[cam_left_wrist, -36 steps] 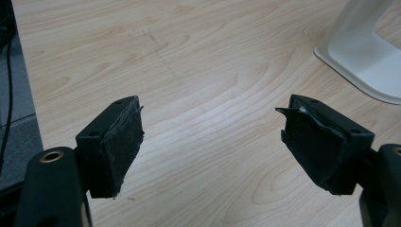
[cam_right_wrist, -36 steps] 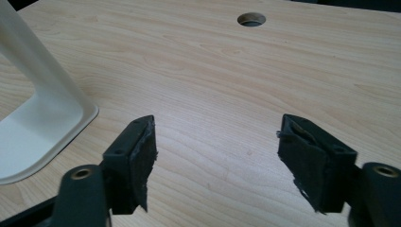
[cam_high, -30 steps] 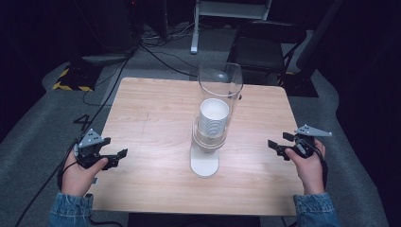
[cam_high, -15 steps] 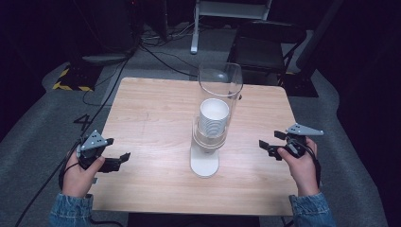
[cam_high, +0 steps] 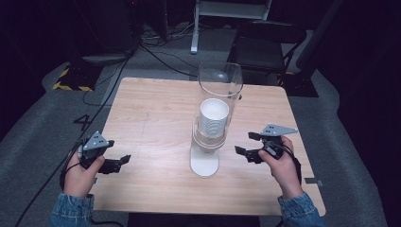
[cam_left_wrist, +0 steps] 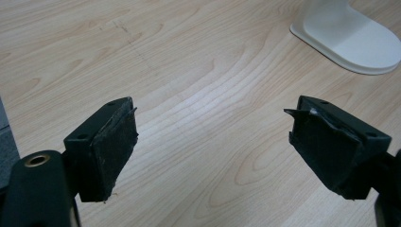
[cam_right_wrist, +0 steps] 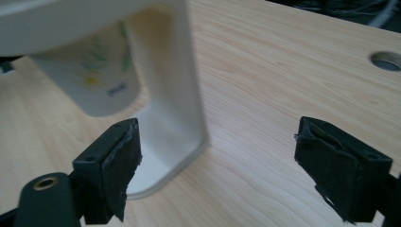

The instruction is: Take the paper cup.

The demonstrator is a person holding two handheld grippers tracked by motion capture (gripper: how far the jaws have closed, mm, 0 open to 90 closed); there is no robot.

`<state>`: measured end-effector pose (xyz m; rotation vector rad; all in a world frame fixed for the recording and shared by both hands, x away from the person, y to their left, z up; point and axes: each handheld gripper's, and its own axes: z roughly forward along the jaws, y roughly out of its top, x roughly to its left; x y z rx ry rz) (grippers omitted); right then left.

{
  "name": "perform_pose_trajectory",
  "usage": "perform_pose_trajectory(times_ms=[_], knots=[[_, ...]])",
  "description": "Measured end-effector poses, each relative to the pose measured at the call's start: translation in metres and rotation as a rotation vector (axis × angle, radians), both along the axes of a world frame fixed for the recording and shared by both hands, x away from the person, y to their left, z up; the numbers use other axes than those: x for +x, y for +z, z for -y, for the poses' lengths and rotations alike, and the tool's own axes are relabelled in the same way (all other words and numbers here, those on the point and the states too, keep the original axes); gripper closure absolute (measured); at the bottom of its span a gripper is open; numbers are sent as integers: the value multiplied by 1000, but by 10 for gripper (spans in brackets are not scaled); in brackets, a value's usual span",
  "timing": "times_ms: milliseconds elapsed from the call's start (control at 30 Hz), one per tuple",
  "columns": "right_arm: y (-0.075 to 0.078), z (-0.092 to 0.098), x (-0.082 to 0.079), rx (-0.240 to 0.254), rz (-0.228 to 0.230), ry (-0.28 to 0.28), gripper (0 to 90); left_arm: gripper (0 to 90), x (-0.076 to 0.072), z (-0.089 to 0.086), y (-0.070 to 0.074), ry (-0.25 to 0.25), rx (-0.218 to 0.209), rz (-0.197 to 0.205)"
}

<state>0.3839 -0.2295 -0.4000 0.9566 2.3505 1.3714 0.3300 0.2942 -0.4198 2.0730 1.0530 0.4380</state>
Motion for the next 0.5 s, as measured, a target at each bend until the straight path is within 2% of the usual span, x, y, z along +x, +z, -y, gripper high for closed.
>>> perform_pose_trajectory(times_ms=[33, 100, 133, 200, 233, 400, 500], knots=[[0, 0, 0, 0, 0, 0, 159, 157, 1, 0, -1, -2, 4, 2], [2, -10, -3, -2, 13, 35, 159, 157, 1, 1, -2, -4, 6, -4], [4, -20, -6, -1, 13, 74, 159, 157, 1, 1, -3, -10, 12, -8], [5, -25, -7, -2, 10, 91, 159, 157, 1, 2, -3, -11, 7, -14], [5, -29, -8, -8, 4, 106, 159, 158, 2, 1, -3, -24, 18, -6], [1, -46, -8, -4, -3, 134, 159, 157, 2, 4, -3, -15, 2, -5], [-3, -62, -8, 17, 9, 156, 159, 157, 3, 5, -5, -25, 14, -9]])
